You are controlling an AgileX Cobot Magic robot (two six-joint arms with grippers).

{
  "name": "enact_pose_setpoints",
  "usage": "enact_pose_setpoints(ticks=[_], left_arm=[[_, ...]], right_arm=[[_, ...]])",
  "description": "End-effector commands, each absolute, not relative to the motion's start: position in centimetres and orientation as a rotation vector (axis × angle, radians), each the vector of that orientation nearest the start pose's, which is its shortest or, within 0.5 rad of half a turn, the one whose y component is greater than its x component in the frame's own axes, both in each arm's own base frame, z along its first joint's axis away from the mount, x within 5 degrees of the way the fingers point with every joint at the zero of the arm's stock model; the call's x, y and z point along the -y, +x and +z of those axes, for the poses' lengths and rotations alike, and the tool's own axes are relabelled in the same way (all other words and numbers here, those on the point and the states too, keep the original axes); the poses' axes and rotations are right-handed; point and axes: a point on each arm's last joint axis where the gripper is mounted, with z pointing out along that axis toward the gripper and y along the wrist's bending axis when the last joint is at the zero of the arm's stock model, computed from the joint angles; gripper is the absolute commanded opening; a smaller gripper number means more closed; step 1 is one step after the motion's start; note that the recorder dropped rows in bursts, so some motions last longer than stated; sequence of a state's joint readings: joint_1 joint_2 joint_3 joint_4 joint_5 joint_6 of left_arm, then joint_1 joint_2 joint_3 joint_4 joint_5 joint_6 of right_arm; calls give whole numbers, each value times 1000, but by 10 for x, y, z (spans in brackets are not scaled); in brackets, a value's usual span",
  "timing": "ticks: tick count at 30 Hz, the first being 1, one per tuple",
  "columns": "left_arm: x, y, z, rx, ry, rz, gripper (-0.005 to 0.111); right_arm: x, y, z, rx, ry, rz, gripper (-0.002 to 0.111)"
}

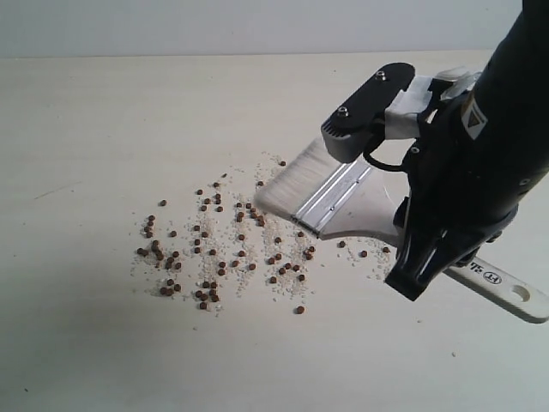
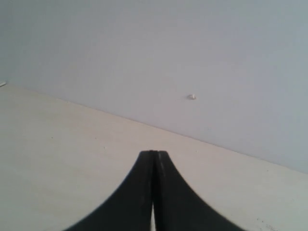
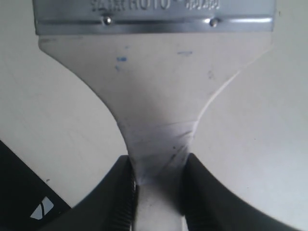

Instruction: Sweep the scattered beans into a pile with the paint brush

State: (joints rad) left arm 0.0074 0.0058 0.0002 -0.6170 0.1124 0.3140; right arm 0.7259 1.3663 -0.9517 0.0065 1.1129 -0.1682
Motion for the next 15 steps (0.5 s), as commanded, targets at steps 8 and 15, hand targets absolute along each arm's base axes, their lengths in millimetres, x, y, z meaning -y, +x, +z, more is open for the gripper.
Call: enact_pose_setpoints(ticks=[8,15], left_arm=[[-11,54,225,-1275,-468,-377,0],[-6,53,265,-1202,-318,-312,0]], right_arm=[[-166,188,258,-2710,-1309,55,0],[-168,191,267,-2695,-1289,65,0]])
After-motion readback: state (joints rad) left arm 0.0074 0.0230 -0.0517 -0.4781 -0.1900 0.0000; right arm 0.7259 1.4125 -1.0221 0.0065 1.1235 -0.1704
